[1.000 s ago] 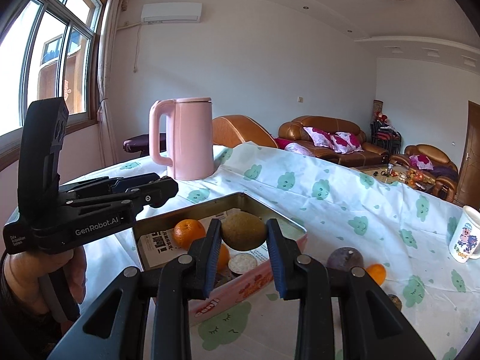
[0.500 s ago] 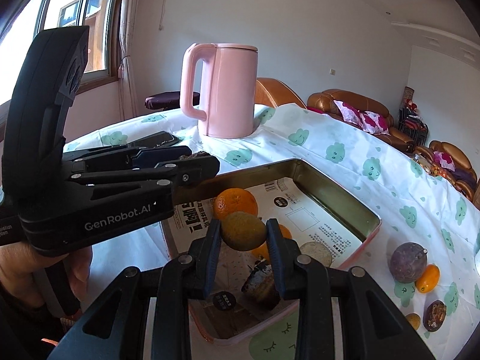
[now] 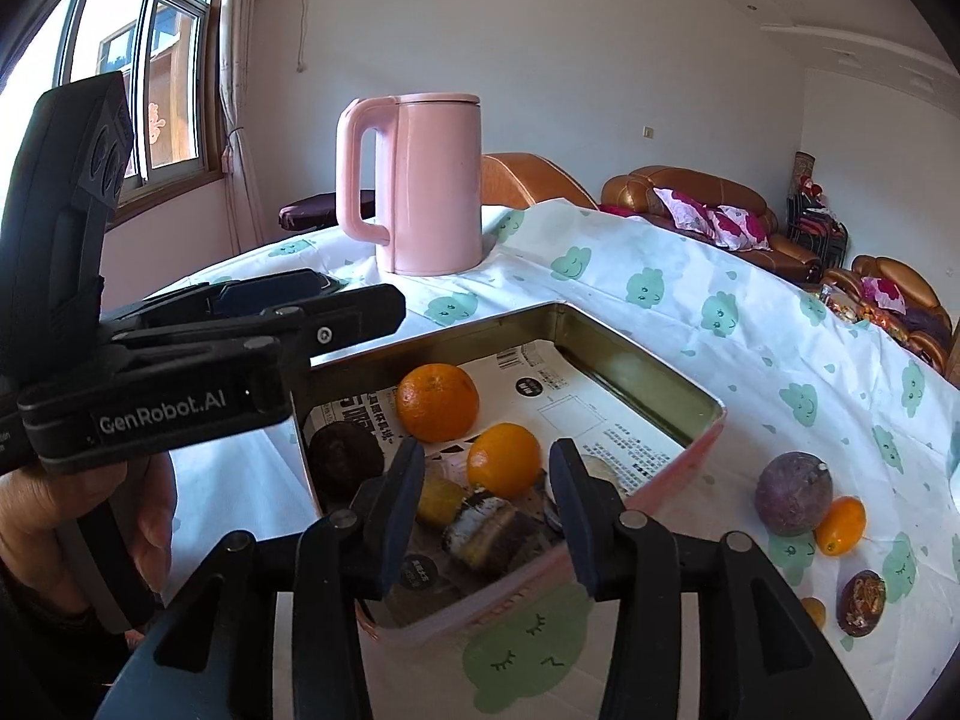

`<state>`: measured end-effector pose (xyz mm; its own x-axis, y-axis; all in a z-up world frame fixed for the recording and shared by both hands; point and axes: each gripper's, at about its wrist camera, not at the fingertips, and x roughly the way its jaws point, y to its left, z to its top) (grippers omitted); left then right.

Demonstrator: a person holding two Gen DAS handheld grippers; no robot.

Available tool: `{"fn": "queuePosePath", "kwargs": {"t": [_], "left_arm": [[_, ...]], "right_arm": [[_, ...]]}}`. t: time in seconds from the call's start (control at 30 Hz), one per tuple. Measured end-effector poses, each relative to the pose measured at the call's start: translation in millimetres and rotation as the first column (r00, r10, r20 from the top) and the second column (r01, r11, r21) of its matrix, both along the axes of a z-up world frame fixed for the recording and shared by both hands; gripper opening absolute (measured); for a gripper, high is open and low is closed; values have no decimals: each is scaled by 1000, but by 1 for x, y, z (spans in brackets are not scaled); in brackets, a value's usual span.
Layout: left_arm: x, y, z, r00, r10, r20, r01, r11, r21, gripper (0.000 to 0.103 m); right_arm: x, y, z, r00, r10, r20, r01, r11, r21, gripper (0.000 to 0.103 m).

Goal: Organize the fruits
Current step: 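Open the left tool over the tin while the right tool releases the yellow fruit, then move both tools back to the loose fruits on the table, then grasp a small yellow fruit with the left tool while the right tool grasps a brown round fruit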

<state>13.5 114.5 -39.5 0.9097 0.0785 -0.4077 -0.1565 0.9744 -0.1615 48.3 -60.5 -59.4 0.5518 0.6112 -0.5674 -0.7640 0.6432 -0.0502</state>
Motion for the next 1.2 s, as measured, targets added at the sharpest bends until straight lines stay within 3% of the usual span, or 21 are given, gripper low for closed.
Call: {"fn": "queuePosePath", "kwargs": {"t": [0.17, 0.33, 0.47, 0.8, 0.9, 1.0, 1.2], "left_arm": [[10, -40, 10, 997, -83, 9, 82, 996, 39, 79], [30, -89, 15, 986, -166, -5, 166, 982, 88, 82], [50, -127, 16, 972, -232, -24, 233, 965, 116, 82], [95, -162, -6, 957, -259, -135, 275, 953, 124, 82], [98, -163, -10, 950, -271, -154, 289, 951, 110, 82], [99, -167, -14, 943, -288, -168, 307, 946, 106, 82], [102, -178, -18, 928, -321, -190, 344, 933, 103, 81]], "right_arm": [[21, -63, 10, 987, -159, 32, 159, 987, -1, 53], [54, -124, 12, 933, -358, 39, 359, 933, -24, 53], [79, -154, 3, 895, -446, 0, 445, 894, -57, 53], [102, -159, -21, 898, -401, -179, 391, 916, -89, 53], [110, -158, -29, 885, -399, -238, 383, 917, -114, 53], [115, -162, -35, 875, -384, -296, 369, 923, -107, 40], [110, -164, -31, 877, -402, -264, 390, 915, -98, 40]]}}
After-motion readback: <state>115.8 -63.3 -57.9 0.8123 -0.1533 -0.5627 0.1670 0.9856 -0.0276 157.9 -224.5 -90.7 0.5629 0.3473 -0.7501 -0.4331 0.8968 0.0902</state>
